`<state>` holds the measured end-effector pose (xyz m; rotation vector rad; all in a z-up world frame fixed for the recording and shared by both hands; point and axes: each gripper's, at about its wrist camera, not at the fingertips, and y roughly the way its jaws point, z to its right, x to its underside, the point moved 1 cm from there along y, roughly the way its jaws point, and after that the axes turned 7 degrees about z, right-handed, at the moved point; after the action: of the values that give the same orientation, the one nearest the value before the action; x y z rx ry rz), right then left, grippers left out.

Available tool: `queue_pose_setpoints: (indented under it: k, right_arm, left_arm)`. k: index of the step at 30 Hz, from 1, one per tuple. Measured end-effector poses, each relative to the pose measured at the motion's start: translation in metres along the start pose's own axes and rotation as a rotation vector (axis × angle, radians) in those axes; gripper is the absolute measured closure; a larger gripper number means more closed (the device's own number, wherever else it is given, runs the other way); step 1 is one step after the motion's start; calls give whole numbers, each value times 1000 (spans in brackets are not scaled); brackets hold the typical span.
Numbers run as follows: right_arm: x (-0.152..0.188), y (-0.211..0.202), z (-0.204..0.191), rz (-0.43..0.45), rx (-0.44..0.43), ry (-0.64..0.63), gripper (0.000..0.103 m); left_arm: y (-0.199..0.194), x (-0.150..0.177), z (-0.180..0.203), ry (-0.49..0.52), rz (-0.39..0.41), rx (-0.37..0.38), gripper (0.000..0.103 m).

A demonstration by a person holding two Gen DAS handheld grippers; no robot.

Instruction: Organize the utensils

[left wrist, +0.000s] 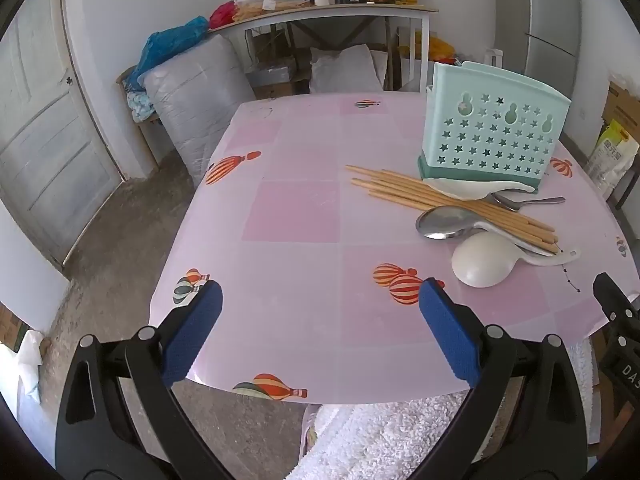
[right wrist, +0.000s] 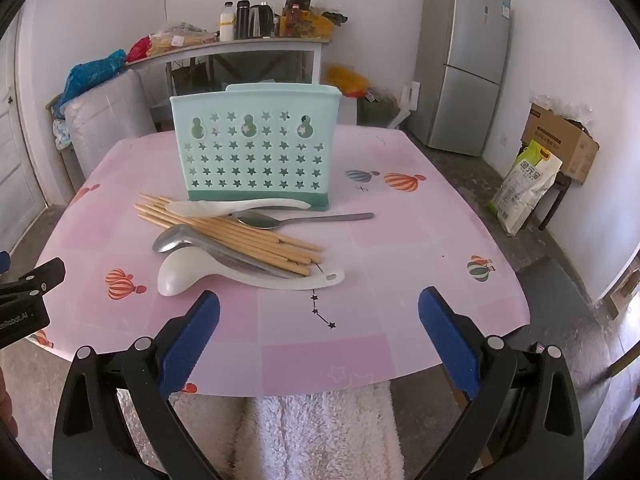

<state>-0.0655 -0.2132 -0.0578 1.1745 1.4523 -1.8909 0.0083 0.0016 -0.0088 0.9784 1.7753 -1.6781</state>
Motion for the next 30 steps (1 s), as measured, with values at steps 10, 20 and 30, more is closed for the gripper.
queue_pose_setpoints:
  k: [10,20,30]
  right_arm:
    - [0,-1,0,2,1,-1,6]
    - [0,0,0,-1,-1,0,6]
    - [-1,-1,-1,1,0,0,6]
  left_arm:
    - [0,0,-2,-5,-3,5,8]
    - [1,0,-2,-6,-4,5,8]
    - [1,0,-2,-6,-5,6,8]
